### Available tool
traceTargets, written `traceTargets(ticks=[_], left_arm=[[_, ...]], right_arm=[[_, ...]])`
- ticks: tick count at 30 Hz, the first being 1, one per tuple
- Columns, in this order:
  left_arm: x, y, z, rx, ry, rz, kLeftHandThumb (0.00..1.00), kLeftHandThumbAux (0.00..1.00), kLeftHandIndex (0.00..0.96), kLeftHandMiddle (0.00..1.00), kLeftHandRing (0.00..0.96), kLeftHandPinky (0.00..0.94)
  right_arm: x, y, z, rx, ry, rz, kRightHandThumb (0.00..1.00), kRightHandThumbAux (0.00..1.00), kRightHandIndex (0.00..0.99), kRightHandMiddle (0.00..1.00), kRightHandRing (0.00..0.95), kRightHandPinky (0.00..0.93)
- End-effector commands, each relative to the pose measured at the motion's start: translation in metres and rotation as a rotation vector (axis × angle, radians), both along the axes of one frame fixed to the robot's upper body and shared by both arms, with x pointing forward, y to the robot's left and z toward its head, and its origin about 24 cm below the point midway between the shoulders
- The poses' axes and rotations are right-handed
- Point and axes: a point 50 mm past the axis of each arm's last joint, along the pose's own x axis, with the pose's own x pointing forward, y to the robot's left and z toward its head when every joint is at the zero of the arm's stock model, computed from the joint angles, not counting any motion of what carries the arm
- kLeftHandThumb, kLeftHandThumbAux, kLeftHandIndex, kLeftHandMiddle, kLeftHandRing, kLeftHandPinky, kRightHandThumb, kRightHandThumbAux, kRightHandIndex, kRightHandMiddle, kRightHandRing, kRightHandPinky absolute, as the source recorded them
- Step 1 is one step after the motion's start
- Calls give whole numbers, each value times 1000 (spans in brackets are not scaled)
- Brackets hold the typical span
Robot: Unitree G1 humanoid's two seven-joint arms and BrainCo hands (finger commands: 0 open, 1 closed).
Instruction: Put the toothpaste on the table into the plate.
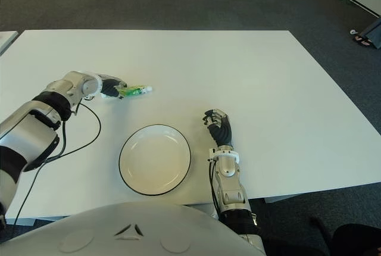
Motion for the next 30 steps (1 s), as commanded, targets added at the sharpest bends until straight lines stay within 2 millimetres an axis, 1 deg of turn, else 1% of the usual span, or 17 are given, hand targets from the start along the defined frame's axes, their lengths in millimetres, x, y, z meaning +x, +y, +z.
traceTargets(ticks=[1, 3, 4, 5, 6, 8, 9, 10, 11, 12, 14, 17, 23, 30], left_arm=[[-26, 2, -34, -12, 141, 23, 539, 411, 371, 133, 148, 301], [-27, 3, -34, -36, 128, 49, 562, 422, 401, 178, 196, 333], [-27, 3, -35, -47, 123, 62, 585, 432, 423, 252, 271, 382], [-27, 3, -35, -54, 120, 69, 600, 437, 437, 301, 320, 414], [-27, 4, -35, -68, 115, 81, 605, 439, 442, 318, 337, 425], [-28, 3, -36, -93, 111, 99, 635, 460, 476, 467, 479, 527], [-28, 3, -36, -106, 110, 105, 640, 463, 482, 493, 503, 545], [-28, 3, -36, -113, 110, 108, 650, 475, 497, 541, 546, 576], [-28, 2, -36, -121, 109, 110, 654, 479, 503, 558, 562, 587], [-28, 2, -36, -126, 107, 111, 678, 554, 478, 588, 587, 602], [-29, 2, -36, -138, 103, 113, 703, 633, 452, 623, 617, 619], [-29, 2, -37, -154, 95, 114, 716, 671, 440, 649, 639, 629], [-31, 2, -38, -182, 72, 106, 722, 688, 435, 672, 660, 634], [-34, 2, -41, -217, 43, 123, 723, 692, 433, 674, 664, 640]], right_arm=[[-1, -1, -3, 7, 29, -10, 708, 730, 428, 548, 542, 543], [-1, -1, -3, 8, 29, -11, 708, 730, 428, 549, 543, 545], [-1, -1, -3, 9, 30, -11, 708, 730, 428, 549, 544, 546], [-1, -1, -3, 9, 30, -11, 708, 730, 428, 550, 544, 547], [-1, -1, -3, 9, 30, -11, 708, 730, 428, 550, 544, 547], [-1, -2, -3, 9, 30, -11, 707, 730, 428, 549, 544, 543], [-1, -2, -2, 9, 29, -12, 707, 730, 428, 549, 543, 542], [-1, -2, -2, 8, 29, -12, 707, 730, 428, 548, 543, 541], [-1, -2, -2, 8, 29, -12, 707, 730, 428, 548, 543, 541], [-1, -2, -2, 8, 28, -12, 707, 730, 428, 548, 543, 544], [0, -2, -2, 7, 28, -13, 707, 730, 428, 547, 542, 546], [0, -3, -2, 5, 28, -13, 708, 731, 428, 546, 541, 543], [0, -3, -2, -1, 29, -14, 708, 731, 428, 543, 537, 532], [0, -4, -2, 1, 26, -12, 707, 731, 428, 547, 541, 543]])
